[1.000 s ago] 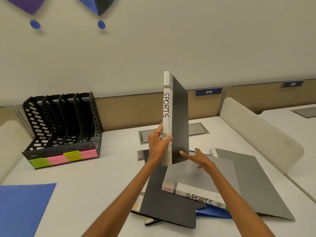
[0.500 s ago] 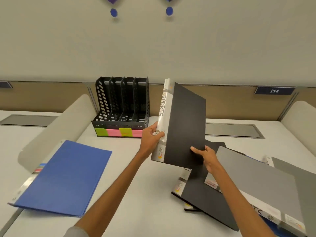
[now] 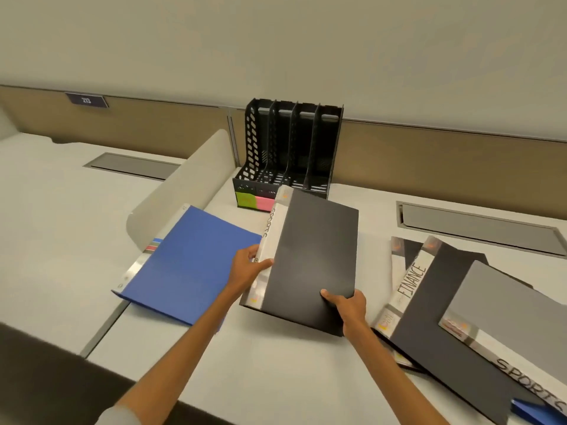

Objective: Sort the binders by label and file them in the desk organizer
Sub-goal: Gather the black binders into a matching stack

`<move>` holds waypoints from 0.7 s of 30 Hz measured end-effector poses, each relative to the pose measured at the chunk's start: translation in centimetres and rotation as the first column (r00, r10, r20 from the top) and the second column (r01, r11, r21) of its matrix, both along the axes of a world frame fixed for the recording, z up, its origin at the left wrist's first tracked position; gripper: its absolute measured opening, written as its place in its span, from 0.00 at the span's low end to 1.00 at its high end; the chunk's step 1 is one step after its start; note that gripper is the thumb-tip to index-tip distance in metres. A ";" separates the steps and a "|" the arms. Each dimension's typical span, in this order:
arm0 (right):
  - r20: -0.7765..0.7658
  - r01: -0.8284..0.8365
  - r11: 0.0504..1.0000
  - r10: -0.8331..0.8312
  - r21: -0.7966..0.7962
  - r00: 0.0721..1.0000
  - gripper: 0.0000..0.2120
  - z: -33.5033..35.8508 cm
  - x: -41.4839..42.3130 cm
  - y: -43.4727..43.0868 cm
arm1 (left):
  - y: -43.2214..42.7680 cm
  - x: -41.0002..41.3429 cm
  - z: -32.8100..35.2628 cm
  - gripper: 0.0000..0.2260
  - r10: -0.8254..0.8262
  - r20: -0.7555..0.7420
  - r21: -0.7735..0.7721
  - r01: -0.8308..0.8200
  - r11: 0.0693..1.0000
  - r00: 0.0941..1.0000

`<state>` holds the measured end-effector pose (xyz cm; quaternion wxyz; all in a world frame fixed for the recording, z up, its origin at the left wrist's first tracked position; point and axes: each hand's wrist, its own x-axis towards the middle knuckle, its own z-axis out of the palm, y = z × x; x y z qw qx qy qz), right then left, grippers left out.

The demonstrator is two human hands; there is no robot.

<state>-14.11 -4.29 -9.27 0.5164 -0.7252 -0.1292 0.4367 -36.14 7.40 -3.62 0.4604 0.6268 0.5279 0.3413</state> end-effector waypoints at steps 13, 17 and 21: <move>0.275 -0.130 0.977 0.174 -0.171 0.946 0.36 -2.4 -9.5 1.3 | -0.3 -10.0 -4.8 0.23 0.120 -0.317 -0.093 -0.156 0.983 0.941; 0.485 -0.144 0.920 0.320 -0.365 0.814 0.42 -2.1 -11.4 1.5 | -0.3 -10.3 -4.6 0.23 0.130 -0.438 -0.022 -0.156 0.988 0.890; 0.573 -0.133 0.899 0.375 -0.418 0.729 0.47 -2.4 -13.3 1.1 | -0.4 -10.5 -4.5 0.17 0.146 -0.534 0.078 -0.123 0.989 0.833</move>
